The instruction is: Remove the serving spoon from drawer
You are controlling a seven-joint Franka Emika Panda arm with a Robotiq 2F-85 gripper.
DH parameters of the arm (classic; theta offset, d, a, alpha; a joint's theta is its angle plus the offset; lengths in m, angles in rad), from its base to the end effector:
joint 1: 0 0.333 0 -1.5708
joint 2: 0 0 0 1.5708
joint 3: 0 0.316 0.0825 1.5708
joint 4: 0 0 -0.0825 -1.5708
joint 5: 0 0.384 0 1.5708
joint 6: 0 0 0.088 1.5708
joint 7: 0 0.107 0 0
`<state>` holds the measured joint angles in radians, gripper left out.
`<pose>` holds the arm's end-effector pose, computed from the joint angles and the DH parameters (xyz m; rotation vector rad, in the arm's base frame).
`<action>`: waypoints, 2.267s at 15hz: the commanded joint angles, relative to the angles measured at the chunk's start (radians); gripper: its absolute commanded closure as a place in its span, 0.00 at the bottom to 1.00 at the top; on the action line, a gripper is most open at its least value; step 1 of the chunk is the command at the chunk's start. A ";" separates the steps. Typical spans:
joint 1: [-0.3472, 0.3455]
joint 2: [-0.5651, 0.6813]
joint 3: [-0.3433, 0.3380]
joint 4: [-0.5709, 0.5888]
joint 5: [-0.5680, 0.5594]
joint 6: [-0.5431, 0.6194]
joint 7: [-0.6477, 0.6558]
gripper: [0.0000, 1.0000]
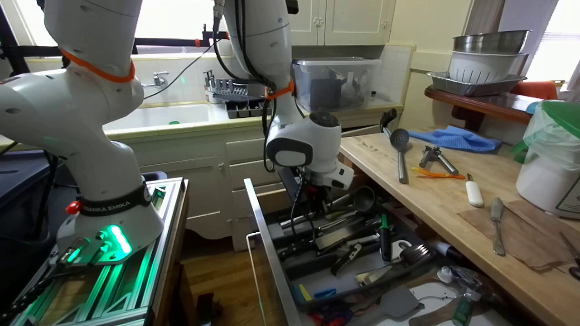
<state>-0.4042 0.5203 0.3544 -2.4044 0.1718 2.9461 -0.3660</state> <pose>0.4876 -0.0194 0.1181 -2.9386 -0.1474 -0.1193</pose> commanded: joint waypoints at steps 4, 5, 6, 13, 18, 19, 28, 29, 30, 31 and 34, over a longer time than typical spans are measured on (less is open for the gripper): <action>0.027 -0.252 -0.035 0.005 0.194 -0.458 0.064 0.94; -0.029 -0.272 0.004 0.010 0.175 -0.538 0.095 0.94; -0.042 -0.298 0.001 0.019 0.196 -0.621 0.090 0.94; 0.092 -0.488 -0.272 0.045 0.201 -1.065 0.156 0.94; 0.190 -0.596 -0.375 0.088 0.064 -1.016 0.253 0.94; 0.205 -0.602 -0.380 0.104 0.002 -0.996 0.264 0.94; 0.273 -0.418 -0.397 0.402 -0.458 -0.992 0.238 0.94; 0.280 -0.396 -0.396 0.432 -0.503 -0.983 0.234 0.94; 0.288 -0.374 -0.394 0.459 -0.522 -0.956 0.216 0.94; 0.294 -0.356 -0.392 0.481 -0.524 -0.915 0.196 0.94; 0.303 -0.373 -0.397 0.453 -0.492 -0.870 0.203 0.76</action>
<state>-0.1194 0.1480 -0.0241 -1.9514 -0.3236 2.0788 -0.1608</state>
